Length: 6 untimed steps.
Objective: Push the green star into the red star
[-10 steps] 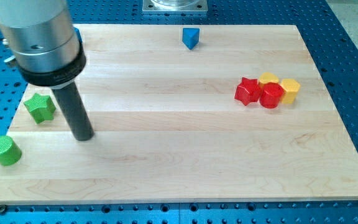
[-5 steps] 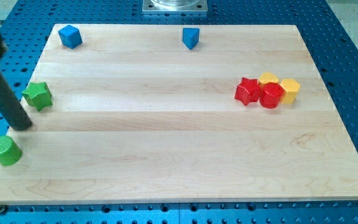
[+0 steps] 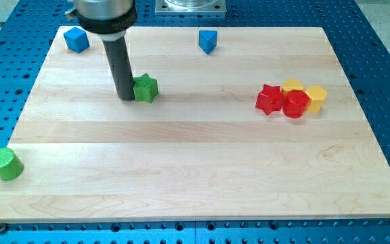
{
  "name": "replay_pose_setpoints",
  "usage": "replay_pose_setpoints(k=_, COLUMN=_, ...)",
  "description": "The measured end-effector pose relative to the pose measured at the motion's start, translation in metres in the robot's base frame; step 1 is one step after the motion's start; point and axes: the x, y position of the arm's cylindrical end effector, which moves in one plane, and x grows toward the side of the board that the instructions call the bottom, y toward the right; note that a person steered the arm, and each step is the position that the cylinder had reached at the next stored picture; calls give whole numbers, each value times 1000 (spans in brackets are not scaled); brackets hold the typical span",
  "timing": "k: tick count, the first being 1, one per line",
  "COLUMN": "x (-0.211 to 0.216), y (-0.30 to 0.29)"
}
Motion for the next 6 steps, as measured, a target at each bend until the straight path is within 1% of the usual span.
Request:
replay_pose_setpoints(k=1, x=-5, y=50)
replay_pose_setpoints(k=2, x=10, y=131)
replay_pose_setpoints(k=3, x=19, y=158)
replay_pose_setpoints(k=4, x=19, y=175)
replay_pose_setpoints(k=5, x=0, y=155)
replay_pose_setpoints(k=6, x=-49, y=111)
